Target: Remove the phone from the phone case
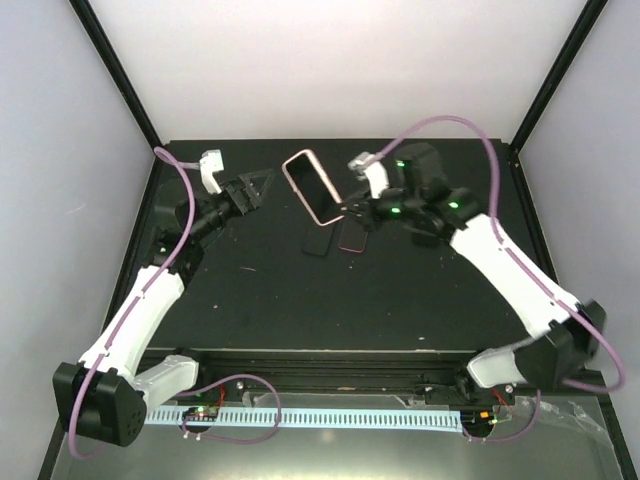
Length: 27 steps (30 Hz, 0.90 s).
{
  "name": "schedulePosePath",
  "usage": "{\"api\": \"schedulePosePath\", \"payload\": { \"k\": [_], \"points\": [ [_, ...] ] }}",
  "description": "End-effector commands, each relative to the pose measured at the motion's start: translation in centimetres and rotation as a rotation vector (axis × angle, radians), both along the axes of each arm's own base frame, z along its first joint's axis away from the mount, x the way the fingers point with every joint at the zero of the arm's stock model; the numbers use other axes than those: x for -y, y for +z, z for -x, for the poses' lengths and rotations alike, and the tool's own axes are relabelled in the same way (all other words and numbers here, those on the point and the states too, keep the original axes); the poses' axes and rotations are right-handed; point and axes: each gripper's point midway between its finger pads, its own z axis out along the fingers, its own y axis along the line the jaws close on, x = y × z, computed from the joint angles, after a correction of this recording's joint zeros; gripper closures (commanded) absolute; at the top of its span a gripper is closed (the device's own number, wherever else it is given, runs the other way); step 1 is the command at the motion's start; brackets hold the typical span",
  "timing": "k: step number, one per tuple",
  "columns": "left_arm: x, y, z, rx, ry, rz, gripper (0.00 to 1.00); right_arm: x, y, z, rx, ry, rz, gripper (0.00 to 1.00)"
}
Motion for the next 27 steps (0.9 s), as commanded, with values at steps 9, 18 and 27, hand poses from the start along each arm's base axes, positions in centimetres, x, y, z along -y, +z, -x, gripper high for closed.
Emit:
{"api": "schedulePosePath", "payload": {
  "k": [9, 18, 27],
  "points": [
    [6.0, 8.0, 7.5, 0.457, -0.471, 0.152, 0.18, 6.5, 7.4, 6.7, 0.094, 0.149, -0.336, 0.99],
    [10.5, 7.9, 12.4, 0.545, -0.676, 0.109, 0.18, 6.9, 7.7, 8.8, 0.066, 0.187, -0.373, 0.99],
    [11.2, 7.4, 12.2, 0.503, -0.705, 0.126, 0.38, 6.6, 6.6, 10.7, -0.025, 0.284, -0.429, 0.99]
  ]
}}
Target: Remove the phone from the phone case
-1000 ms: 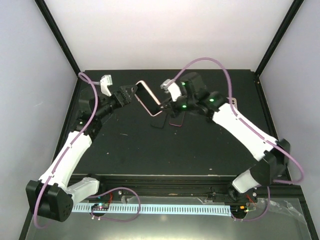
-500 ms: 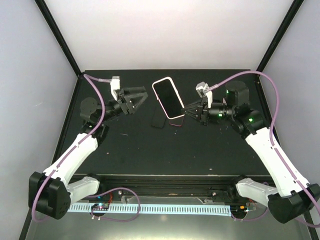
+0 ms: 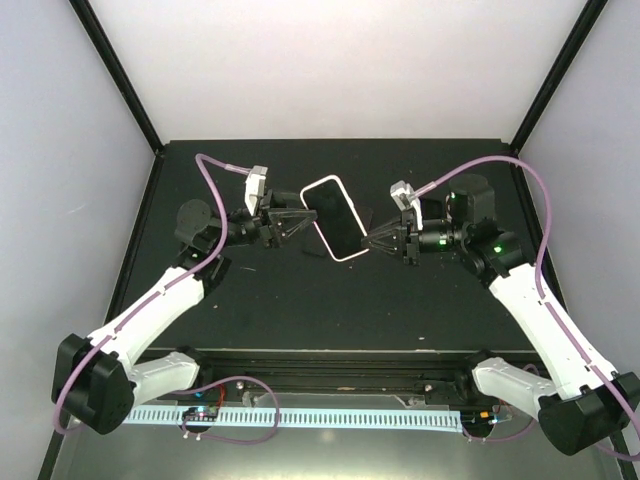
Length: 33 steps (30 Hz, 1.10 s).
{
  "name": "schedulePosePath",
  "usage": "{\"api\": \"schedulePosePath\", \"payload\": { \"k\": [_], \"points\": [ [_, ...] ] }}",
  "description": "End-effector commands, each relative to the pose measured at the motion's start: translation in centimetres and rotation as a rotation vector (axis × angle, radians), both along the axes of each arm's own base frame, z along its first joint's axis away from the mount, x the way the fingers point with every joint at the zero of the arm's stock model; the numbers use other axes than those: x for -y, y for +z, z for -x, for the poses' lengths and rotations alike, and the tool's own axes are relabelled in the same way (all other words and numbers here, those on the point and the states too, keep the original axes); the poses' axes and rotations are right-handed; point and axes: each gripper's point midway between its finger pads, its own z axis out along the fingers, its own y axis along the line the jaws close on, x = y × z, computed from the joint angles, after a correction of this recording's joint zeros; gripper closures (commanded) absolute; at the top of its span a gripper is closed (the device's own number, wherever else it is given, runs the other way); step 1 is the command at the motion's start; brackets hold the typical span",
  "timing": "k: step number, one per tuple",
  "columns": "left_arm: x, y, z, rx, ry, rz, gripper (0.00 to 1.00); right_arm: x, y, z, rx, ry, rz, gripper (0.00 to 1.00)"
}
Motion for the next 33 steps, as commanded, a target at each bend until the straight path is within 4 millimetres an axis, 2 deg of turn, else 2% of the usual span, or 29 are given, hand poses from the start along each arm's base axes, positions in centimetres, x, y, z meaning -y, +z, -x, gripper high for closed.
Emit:
{"api": "schedulePosePath", "payload": {
  "k": [1, 8, 15, 19, 28, 33],
  "points": [
    [0.2, 1.7, 0.9, 0.074, -0.035, 0.018, 0.41, 0.0, 2.3, 1.5, 0.065, 0.067, -0.082, 0.99],
    [0.7, 1.6, 1.3, 0.074, -0.077, 0.017, 0.63, 0.0, 1.7, 0.9, 0.051, 0.045, -0.07, 0.99],
    [1.3, 1.4, 1.8, 0.058, -0.132, 0.024, 0.66, -0.2, 1.0, 0.4, 0.021, 0.048, -0.07, 0.99],
    [1.3, 1.6, 2.1, 0.073, -0.141, 0.027, 0.77, -0.3, 0.6, 0.4, 0.016, 0.052, -0.069, 0.99],
    [1.3, 1.5, 2.1, 0.066, -0.144, 0.026, 0.79, -0.4, 0.0, 0.5, 0.004, 0.063, -0.068, 0.99],
    [1.4, 1.5, 2.0, 0.059, -0.145, 0.024, 0.76, -0.4, -0.2, 0.7, -0.012, 0.076, -0.074, 0.99]
  ]
}}
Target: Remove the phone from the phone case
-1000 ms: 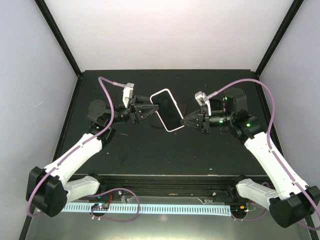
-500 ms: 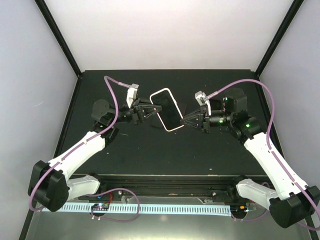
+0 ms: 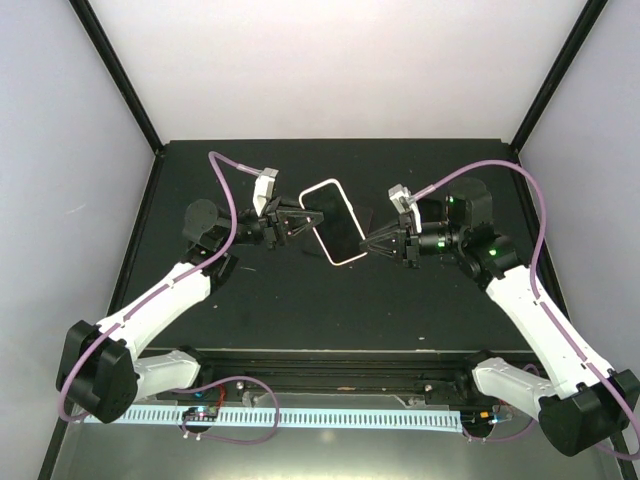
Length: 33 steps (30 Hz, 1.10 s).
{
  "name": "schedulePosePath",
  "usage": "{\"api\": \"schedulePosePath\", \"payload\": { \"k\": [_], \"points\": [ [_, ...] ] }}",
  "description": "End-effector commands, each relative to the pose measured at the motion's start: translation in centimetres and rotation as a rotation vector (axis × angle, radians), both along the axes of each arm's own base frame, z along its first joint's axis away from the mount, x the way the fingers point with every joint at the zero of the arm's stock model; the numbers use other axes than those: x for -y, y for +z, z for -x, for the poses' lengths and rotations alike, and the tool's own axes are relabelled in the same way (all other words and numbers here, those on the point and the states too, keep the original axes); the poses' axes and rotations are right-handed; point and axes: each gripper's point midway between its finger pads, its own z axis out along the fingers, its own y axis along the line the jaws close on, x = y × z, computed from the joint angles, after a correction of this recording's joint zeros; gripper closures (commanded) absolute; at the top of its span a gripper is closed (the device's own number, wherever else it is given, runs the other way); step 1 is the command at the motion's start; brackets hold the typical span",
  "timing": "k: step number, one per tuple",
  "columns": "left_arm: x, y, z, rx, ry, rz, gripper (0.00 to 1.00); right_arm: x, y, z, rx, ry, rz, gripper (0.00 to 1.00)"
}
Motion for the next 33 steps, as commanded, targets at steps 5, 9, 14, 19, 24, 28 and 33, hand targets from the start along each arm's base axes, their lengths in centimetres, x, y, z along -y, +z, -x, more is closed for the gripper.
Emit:
{"api": "schedulePosePath", "payload": {
  "k": [5, 9, 14, 19, 24, 28, 33],
  "points": [
    [0.1, 2.3, 1.0, 0.086, -0.033, 0.032, 0.77, -0.1, 0.6, -0.1, 0.023, 0.013, -0.029, 0.99],
    [0.1, 2.1, 0.9, 0.075, -0.034, 0.03, 0.83, -0.1, 0.3, -0.3, 0.019, 0.001, -0.02, 0.99],
    [0.1, 2.1, 0.9, 0.07, -0.04, 0.03, 0.83, 0.0, 0.3, -0.4, 0.056, 0.006, 0.012, 0.99],
    [0.1, 2.3, 1.2, 0.078, -0.045, 0.031, 0.92, 0.4, 0.4, -0.3, 0.129, 0.018, 0.089, 0.9],
    [0.0, 2.6, 1.6, 0.09, -0.059, 0.03, 0.95, 1.1, 0.3, 1.2, 0.241, 0.083, 0.156, 0.66],
    [0.2, 2.8, 2.2, 0.107, -0.087, 0.022, 0.95, 2.1, -0.6, 2.6, 0.361, 0.156, 0.242, 0.6],
    [0.5, 2.8, 2.8, 0.121, -0.108, 0.009, 0.95, 3.0, -2.2, 3.2, 0.445, 0.224, 0.337, 0.53]
  ]
}}
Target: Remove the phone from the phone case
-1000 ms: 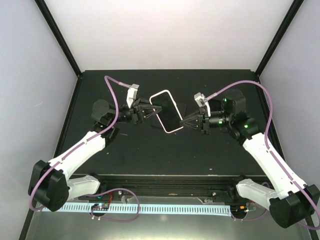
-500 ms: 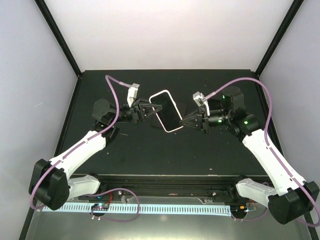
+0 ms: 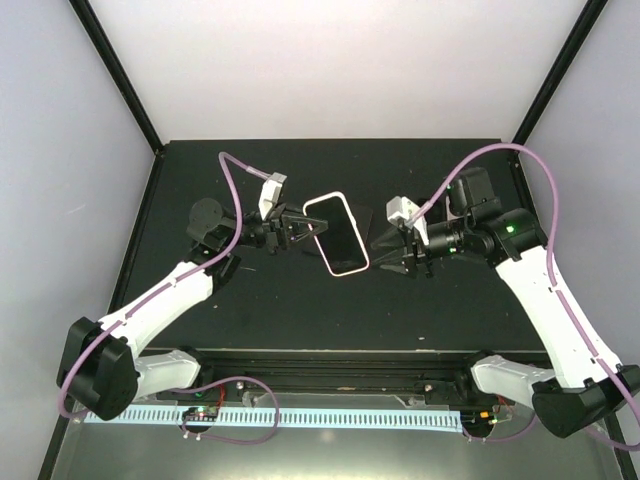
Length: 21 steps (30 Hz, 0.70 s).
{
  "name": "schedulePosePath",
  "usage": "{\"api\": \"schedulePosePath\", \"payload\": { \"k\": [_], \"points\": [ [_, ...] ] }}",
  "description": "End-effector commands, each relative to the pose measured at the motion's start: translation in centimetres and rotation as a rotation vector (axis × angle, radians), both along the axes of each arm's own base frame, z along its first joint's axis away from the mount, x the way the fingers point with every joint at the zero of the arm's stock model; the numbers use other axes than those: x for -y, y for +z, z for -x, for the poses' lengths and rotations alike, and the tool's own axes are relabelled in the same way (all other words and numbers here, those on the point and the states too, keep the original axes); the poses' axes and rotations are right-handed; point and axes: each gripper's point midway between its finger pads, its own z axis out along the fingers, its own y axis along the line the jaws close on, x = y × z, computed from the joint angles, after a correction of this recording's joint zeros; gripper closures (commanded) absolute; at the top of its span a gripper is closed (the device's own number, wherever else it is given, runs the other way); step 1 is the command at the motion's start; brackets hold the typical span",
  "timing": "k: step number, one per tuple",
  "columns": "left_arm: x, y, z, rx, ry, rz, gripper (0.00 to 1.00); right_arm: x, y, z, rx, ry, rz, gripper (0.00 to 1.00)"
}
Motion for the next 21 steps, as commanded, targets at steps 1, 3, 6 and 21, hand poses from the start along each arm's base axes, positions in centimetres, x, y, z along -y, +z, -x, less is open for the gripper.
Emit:
{"api": "schedulePosePath", "payload": {
  "k": [1, 3, 6, 21],
  "points": [
    [-0.1, 3.4, 1.8, 0.137, -0.033, 0.042, 0.95, 1.2, -2.9, 1.5, 0.065, 0.093, 0.138, 0.53],
    [0.1, 3.4, 2.0, 0.138, -0.043, 0.04, 0.95, 0.9, -3.3, 1.9, 0.04, 0.111, 0.153, 0.53],
    [0.3, 3.2, 2.2, 0.137, -0.056, 0.035, 0.95, 0.4, -3.6, 2.4, 0.011, 0.133, 0.157, 0.54],
    [1.7, 2.4, 4.0, 0.165, -0.144, -0.01, 0.96, -0.1, -2.5, 4.1, 0.012, 0.206, 0.118, 0.74]
  ]
}}
